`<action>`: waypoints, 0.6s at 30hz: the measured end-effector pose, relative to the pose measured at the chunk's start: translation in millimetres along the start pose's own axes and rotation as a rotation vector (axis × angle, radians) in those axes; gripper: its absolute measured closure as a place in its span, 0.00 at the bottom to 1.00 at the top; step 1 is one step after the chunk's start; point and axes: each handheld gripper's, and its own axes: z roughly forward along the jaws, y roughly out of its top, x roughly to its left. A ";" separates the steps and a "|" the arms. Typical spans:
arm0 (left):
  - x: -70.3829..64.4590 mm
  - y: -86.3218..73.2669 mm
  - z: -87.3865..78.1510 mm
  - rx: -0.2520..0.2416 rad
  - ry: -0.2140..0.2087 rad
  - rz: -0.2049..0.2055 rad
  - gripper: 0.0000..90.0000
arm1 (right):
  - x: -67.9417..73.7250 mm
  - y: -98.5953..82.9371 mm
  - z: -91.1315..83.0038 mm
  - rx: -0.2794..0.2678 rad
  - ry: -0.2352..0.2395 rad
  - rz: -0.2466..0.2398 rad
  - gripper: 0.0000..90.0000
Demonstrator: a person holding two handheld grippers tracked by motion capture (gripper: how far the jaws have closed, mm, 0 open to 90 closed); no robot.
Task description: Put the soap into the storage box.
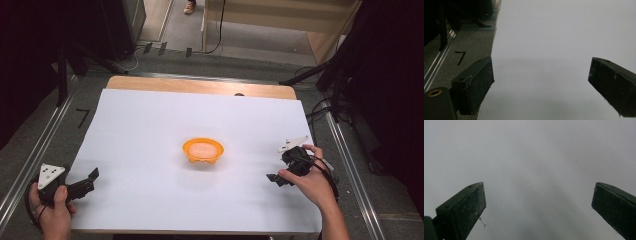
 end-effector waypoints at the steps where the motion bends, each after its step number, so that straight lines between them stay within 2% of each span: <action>1: 0.0 0.0 0.0 0.000 0.000 0.000 0.08 | -0.4 -3.5 -0.7 -0.001 -0.005 0.010 0.00; 4: 0.1 0.0 -0.2 0.000 0.000 0.001 0.08 | -1.8 -10.6 -1.5 -0.014 -0.015 0.019 0.00; 5: -0.1 0.0 -0.1 -0.001 0.002 0.001 0.08 | -3.0 -19.3 -2.1 -0.026 -0.027 0.037 0.00; 9: 0.5 0.0 -0.2 -0.001 -0.002 -0.006 0.07 | -4.6 -30.3 -1.9 -0.043 -0.030 0.060 0.00; 10: 0.6 0.0 -0.2 -0.003 -0.002 -0.008 0.08 | -5.3 -37.7 -2.3 -0.059 -0.034 0.080 0.00; 18: -0.1 0.0 -0.4 0.000 0.004 -0.001 0.08 | -7.8 -61.0 -8.2 -0.113 -0.051 0.138 0.00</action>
